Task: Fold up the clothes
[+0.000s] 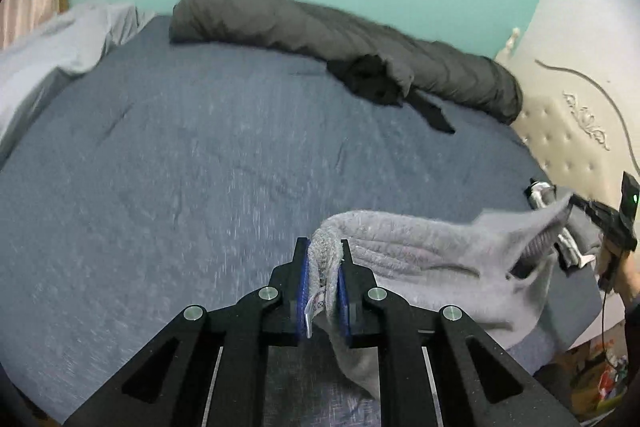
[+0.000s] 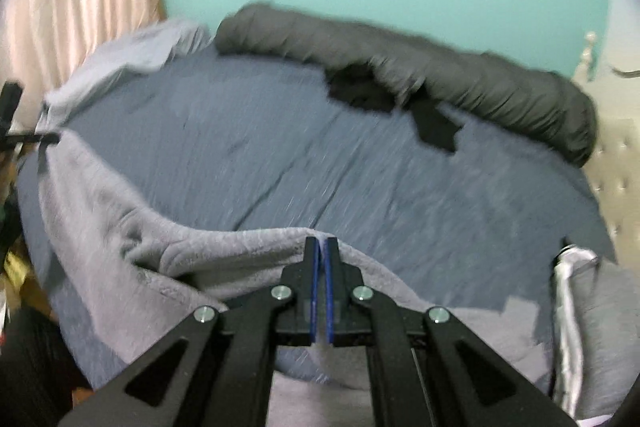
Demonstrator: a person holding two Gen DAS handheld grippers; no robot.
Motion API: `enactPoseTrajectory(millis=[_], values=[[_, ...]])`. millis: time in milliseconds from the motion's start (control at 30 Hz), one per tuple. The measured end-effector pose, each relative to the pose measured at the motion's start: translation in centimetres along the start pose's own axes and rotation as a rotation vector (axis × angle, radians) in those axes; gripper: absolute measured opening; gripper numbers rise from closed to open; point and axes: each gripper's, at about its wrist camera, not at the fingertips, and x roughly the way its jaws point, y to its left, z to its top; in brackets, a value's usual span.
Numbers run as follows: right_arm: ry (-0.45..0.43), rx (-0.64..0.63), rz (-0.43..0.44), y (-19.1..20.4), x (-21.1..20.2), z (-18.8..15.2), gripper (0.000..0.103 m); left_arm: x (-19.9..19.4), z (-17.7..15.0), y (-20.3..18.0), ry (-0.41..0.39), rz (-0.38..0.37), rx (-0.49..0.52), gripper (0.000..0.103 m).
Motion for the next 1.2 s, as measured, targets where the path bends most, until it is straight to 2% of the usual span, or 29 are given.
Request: enactPoseTrajectory(millis=[67,167,233,433,533,633,700,733,933,1067,1200], values=[[-0.059,0.036,-0.026,-1.0,-1.4,1.6,0.002,1.1,-0.4,-0.1,0.032,0.01,0.004,0.013],[-0.058,0.053,-0.021,-1.5,-0.9,2.2,0.002,3.8,-2.1,0.5,0.108,0.018,-0.022,0.013],[-0.025,0.016,-0.024,-0.9,0.5,1.5,0.002,5.7,-3.2,0.9,0.159,0.024,-0.039,0.013],[0.186,-0.009,0.039,1.0,6.8,-5.1,0.002,12.7,-9.2,3.3,0.353,0.031,-0.124,0.014],[0.29,-0.003,0.084,1.5,9.9,-8.6,0.002,15.1,-11.2,3.3,0.43,0.03,-0.117,0.015],[0.365,-0.016,0.118,2.1,11.6,-10.9,0.003,15.1,-11.0,3.5,0.412,0.027,-0.128,0.017],[0.396,-0.006,0.139,1.9,12.2,-11.8,0.003,14.6,-10.0,3.6,0.376,0.031,-0.145,0.031],[0.399,0.006,0.146,1.8,12.3,-12.0,0.004,14.3,-9.3,3.6,0.355,0.03,-0.152,0.035],[0.317,0.12,0.165,-0.5,10.4,-11.2,0.006,13.8,-5.9,3.4,0.236,-0.028,-0.214,0.054],[0.261,0.196,0.177,-2.1,9.2,-10.7,0.006,17.8,-5.7,1.5,0.297,-0.039,-0.187,0.054],[0.216,0.253,0.186,-3.3,8.3,-10.4,0.006,21.8,-5.5,0.4,0.324,-0.052,-0.198,0.054]])
